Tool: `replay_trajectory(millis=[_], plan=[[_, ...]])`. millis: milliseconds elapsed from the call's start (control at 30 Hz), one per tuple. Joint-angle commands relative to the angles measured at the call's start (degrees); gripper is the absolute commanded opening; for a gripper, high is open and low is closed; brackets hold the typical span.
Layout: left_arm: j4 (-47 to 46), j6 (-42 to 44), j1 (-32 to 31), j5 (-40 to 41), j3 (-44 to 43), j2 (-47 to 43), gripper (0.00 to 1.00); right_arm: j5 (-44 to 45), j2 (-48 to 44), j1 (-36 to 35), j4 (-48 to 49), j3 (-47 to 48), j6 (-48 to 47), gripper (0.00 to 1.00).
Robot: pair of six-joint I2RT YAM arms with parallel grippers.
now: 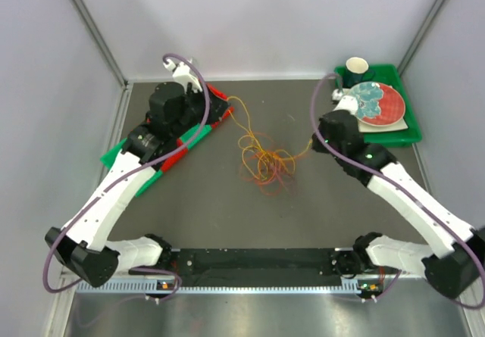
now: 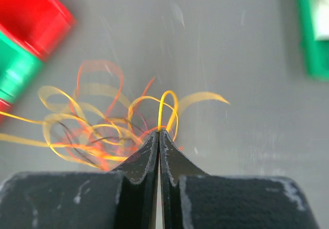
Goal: Untangle the cables
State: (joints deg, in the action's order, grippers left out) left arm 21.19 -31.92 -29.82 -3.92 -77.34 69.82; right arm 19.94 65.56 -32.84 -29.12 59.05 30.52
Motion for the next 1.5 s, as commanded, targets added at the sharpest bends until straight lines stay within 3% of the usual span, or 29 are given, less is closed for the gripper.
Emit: replay_trajectory(millis=[0,133,233,333,400,467,600,767,1067,1233,1367,1467], plan=[[-0.2,2.6,3.4,3.4,-2.9,-0.6,0.0,5.7,-6.0,0.2,-2.0,4.3,-3.3,0.0],[-0.8,0.6,13.2,1.6,-0.5,-1.3,0.0,5.9,-5.4,2.6,-2.2,-1.5,-2.8,0.0],[-1.4,-1.2,17.1,-1.3,1.7,-1.1,0.0,2.8,-3.4,5.0,-0.6,-7.4,-1.1,0.0],[-5.4,-3.1,17.4,-9.1,4.6,0.3,0.0,-0.5,0.1,5.6,-2.2,-7.8,0.8,0.42],[-8.1,-6.0,17.3,-16.2,7.4,1.3,0.0,-3.0,0.5,5.3,-1.9,-6.6,0.8,0.55],[-9.8,-7.3,17.0,-17.7,9.0,1.4,0.0,-5.3,-0.3,3.2,1.3,-6.1,0.2,0.66],[-9.7,-6.8,16.7,-17.8,9.5,0.1,0.0,-7.0,3.2,-1.5,4.5,-1.8,0.1,0.68],[-8.2,-6.3,16.6,-18.1,8.5,-1.3,0.0,-7.8,17.2,-7.2,7.1,5.0,0.8,0.62],[-5.9,-5.3,16.6,-17.8,8.1,-2.5,0.0,-8.2,29.5,-7.4,6.4,17.2,0.2,0.49],[-4.9,-5.2,16.6,-17.3,8.3,-3.0,0.0,-7.1,35.2,-7.4,5.7,23.0,-1.8,0.49],[-4.0,-4.8,16.6,-16.9,7.7,-3.4,0.0,-5.5,38.3,-7.4,4.6,26.5,-4.4,0.62],[-3.1,-4.6,16.6,-16.6,7.3,-3.5,0.0,-6.1,40.7,-7.4,4.3,28.7,-6.7,0.65]])
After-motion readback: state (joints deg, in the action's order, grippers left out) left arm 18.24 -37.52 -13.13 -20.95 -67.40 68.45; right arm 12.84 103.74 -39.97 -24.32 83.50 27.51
